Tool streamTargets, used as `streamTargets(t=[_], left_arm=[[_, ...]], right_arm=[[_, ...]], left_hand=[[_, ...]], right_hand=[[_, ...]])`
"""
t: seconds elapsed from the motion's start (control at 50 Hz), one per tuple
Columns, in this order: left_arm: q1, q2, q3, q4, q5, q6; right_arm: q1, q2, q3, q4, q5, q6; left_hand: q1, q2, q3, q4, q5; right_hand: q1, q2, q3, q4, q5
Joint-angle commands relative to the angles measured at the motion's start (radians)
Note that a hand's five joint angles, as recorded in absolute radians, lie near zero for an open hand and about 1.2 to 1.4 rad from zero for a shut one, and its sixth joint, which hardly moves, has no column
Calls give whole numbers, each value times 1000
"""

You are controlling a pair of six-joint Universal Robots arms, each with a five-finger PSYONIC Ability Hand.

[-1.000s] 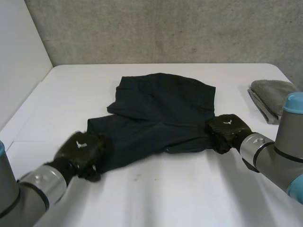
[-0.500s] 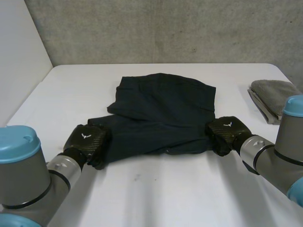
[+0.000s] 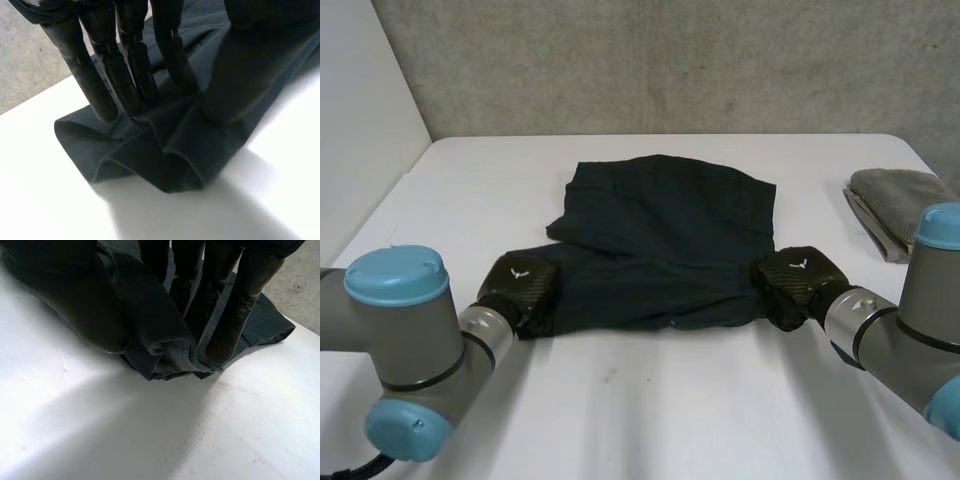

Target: Fold the laundry.

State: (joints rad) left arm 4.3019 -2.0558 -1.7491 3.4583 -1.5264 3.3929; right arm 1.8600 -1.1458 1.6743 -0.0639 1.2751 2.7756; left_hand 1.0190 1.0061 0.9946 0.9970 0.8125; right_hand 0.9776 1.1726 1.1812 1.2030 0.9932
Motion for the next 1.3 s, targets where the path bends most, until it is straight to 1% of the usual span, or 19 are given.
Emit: streamTargets(t=[0.02, 0.08, 0.16, 0.26, 0.36, 0.46, 0.5, 0.54, 0.62, 0.72, 0.8, 0.84, 0.9, 0.96, 0.98, 1.04, 1.18, 1.2, 1.3], left_arm=[[4, -1, 17, 19, -3, 0], [-2, 11, 13, 7, -5, 6], [2, 153, -32, -59, -1, 35], [-4, 339, -92, -200, 3, 86], [-8, 535, -157, -426, 3, 182], [-17, 635, -196, -639, 5, 289], [-28, 658, -211, -691, 6, 316], [-42, 657, -213, -682, 8, 321], [-62, 619, -207, -573, 8, 319], [-71, 429, -140, -325, -3, 322], [-79, 269, -32, -193, -6, 324], [-82, 211, 15, -171, -6, 325], [-106, 135, 97, -179, -6, 319], [-129, 129, 120, -208, -5, 307], [-133, 132, 120, -217, -5, 299], [-136, 182, 114, -260, -6, 235], [-133, 334, 89, -399, -3, 19], [-133, 368, 83, -453, -1, -22], [-142, 451, 40, -613, 5, -69]], right_arm=[[2, -5, -2, 0, -2, -25], [5, -8, -17, 12, -2, -57], [7, -64, -24, 53, 6, -154], [4, -208, -19, 250, 4, -351], [-5, -288, -10, 442, 12, -500], [-8, -359, 37, 680, 16, -637], [-8, -379, 53, 725, 13, -672], [-8, -394, 59, 757, 1, -706], [-10, -394, 59, 701, 1, -702], [-1, -338, 48, 572, 9, -602], [1, -241, 13, 471, 23, -496], [1, -213, 2, 444, 27, -464], [2, -187, 4, 426, 35, -446], [2, -181, 10, 406, 30, -423], [2, -181, 10, 395, 30, -416], [2, -181, 12, 343, 36, -372], [2, -167, 19, 317, 38, -335], [2, -167, 21, 317, 38, -337], [2, -166, 27, 317, 36, -337]], left_hand=[[377, 390, 402, 399, 409], [377, 390, 402, 399, 409], [377, 390, 402, 399, 409], [377, 390, 402, 399, 409], [377, 390, 402, 399, 409], [377, 390, 402, 399, 409], [377, 390, 402, 399, 409], [377, 390, 402, 399, 409], [377, 390, 402, 399, 409], [377, 390, 402, 399, 409], [377, 390, 402, 399, 409], [377, 390, 402, 399, 409], [377, 390, 402, 399, 409], [377, 390, 402, 399, 409], [256, 268, 280, 278, 288], [-418, -406, -394, -397, -386], [-465, -452, -440, -443, -433], [-465, -452, -440, -443, -433], [-477, -464, -452, -455, -445]], right_hand=[[419, 224, 215, 193, 229], [419, 224, 215, 193, 229], [419, 224, 215, 193, 229], [419, 224, 215, 193, 229], [419, 224, 215, 193, 229], [419, 224, 215, 193, 229], [419, 224, 215, 193, 229], [419, 224, 215, 193, 229], [419, 224, 215, 193, 229], [419, 224, 215, 193, 229], [419, 224, 215, 193, 229], [419, 224, 215, 193, 229], [419, 224, 215, 193, 229], [419, 224, 215, 193, 229], [419, 224, 215, 193, 229], [419, 224, 215, 193, 229], [419, 224, 215, 193, 229], [419, 224, 215, 193, 229], [419, 224, 215, 193, 229]])
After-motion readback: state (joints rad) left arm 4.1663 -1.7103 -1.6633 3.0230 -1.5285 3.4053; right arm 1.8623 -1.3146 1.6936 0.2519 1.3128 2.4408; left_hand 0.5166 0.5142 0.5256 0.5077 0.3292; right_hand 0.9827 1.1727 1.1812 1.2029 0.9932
